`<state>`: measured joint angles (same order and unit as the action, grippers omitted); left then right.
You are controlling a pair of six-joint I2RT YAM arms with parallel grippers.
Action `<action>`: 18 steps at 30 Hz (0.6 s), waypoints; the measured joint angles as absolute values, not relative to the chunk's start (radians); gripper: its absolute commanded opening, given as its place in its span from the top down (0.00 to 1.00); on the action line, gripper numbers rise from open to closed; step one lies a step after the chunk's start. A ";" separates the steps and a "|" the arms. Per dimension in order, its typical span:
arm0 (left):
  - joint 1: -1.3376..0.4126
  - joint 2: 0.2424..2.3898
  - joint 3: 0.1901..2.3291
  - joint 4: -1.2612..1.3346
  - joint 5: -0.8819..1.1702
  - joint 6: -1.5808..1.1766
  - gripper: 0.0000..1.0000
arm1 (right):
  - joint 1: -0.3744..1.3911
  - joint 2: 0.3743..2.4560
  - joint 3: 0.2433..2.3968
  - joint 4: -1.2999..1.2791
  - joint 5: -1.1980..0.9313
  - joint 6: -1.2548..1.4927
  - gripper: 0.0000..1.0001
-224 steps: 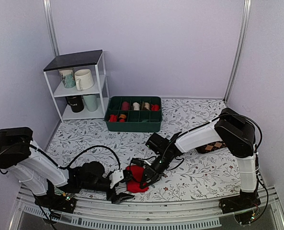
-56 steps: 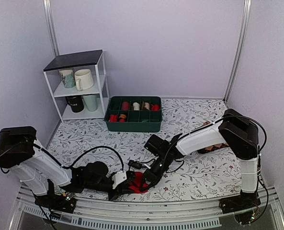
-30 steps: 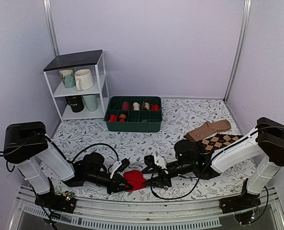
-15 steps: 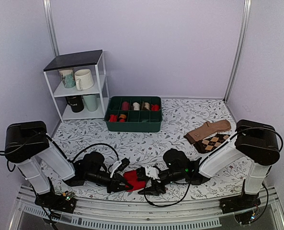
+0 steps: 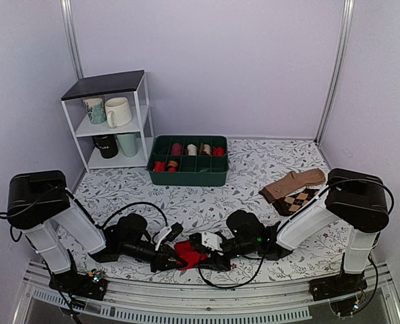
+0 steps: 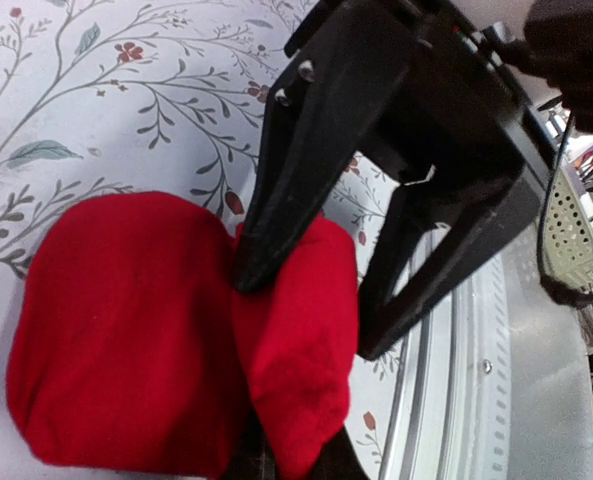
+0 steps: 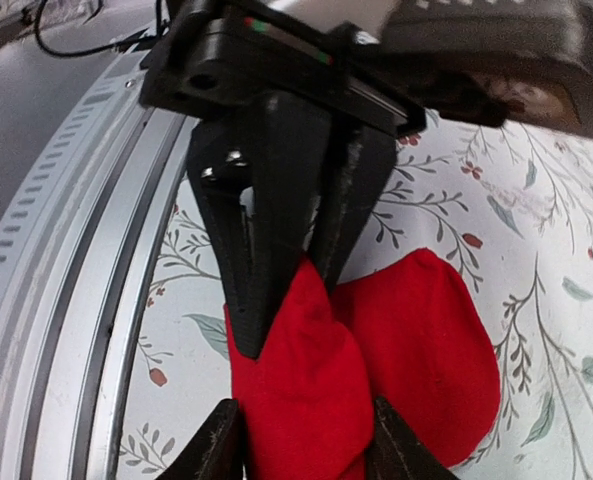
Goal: Roll the socks
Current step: Roll the sock at the center of the board.
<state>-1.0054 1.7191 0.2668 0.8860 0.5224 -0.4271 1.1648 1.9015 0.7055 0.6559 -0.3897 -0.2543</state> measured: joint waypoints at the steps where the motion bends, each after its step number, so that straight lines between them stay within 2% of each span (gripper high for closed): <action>1: -1.005 1.721 0.267 0.887 0.525 -0.427 1.00 | 1.165 1.901 0.706 0.653 -0.388 -0.253 0.72; 2: -1.005 1.723 0.268 0.888 0.529 -0.427 0.99 | 1.165 1.901 0.706 0.647 -0.387 -0.246 0.77; 5: -1.005 1.725 0.270 0.888 0.533 -0.424 0.86 | 1.164 1.905 0.731 0.600 -0.398 -0.233 0.84; 7: -1.002 1.721 0.271 0.876 0.532 -0.414 0.83 | 1.159 1.914 0.767 0.545 -0.408 -0.219 0.84; 11: -1.000 1.657 0.273 0.787 0.498 -0.374 0.81 | 1.148 1.926 0.821 0.458 -0.445 -0.175 0.85; 13: -1.002 1.584 0.272 0.701 0.456 -0.344 0.74 | 1.137 1.932 0.840 0.434 -0.468 -0.144 0.84; 18: -1.017 1.349 0.241 0.566 0.359 -0.261 0.72 | 1.098 1.950 0.892 0.337 -0.542 -0.065 0.84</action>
